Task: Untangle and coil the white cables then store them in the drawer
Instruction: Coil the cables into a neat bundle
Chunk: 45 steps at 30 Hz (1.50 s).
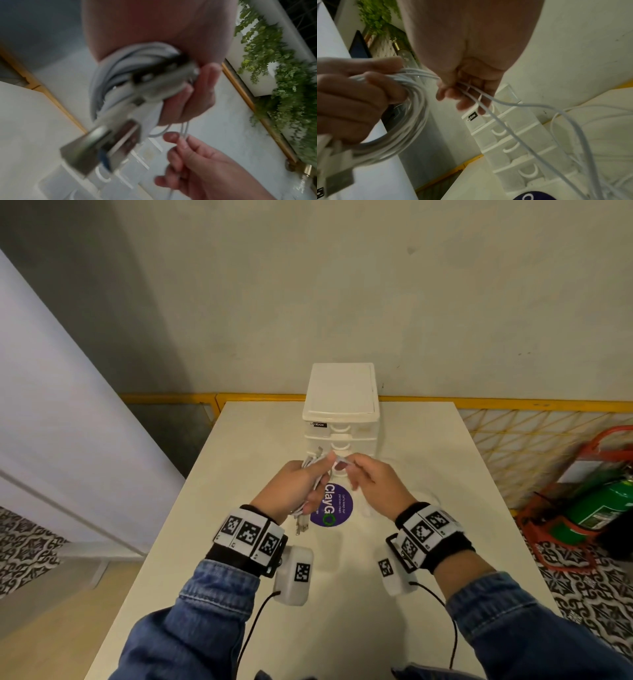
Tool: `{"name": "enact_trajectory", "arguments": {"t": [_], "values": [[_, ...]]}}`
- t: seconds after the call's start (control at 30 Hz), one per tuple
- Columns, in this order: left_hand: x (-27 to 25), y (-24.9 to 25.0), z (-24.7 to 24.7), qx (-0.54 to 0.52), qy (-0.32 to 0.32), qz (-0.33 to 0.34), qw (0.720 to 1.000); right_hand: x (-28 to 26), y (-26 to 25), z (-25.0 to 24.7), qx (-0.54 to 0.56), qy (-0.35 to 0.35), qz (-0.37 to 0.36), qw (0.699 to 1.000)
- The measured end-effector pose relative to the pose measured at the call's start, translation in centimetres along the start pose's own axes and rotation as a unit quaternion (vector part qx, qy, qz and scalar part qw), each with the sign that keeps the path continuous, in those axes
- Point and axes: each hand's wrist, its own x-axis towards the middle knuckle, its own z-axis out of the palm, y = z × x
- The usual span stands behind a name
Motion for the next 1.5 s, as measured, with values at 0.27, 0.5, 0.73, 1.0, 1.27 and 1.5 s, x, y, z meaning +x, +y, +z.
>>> {"name": "enact_trajectory", "arguments": {"t": [0.27, 0.5, 0.73, 1.0, 1.27, 1.5], "values": [[-1.1, 0.5, 1.9, 0.012, -0.192, 0.022, 0.981, 1.2, 0.9, -1.8, -0.055, 0.053, -0.1, 0.992], [0.0, 1.8, 0.6, -0.23, -0.189, 0.08, 0.951, -1.4, 2.2, 0.7, -0.079, 0.013, 0.0, 0.997], [0.3, 3.1, -1.3, -0.36, -0.081, 0.15, 0.917, -2.5, 4.0, 1.5, -0.089, -0.015, 0.043, 0.995], [2.2, 3.2, -2.6, -0.315, 0.23, 0.185, 0.902, -3.9, 2.7, 3.6, -0.086, -0.071, -0.001, 0.994], [4.0, -1.2, -1.6, 0.232, 0.207, 0.252, 0.917, -2.8, -1.1, 3.0, -0.164, -0.04, -0.177, 0.97], [3.0, -2.2, -0.9, 0.151, -0.106, 0.075, 0.98, -1.2, -1.6, -1.5, -0.127, 0.018, -0.108, 0.986]]}}
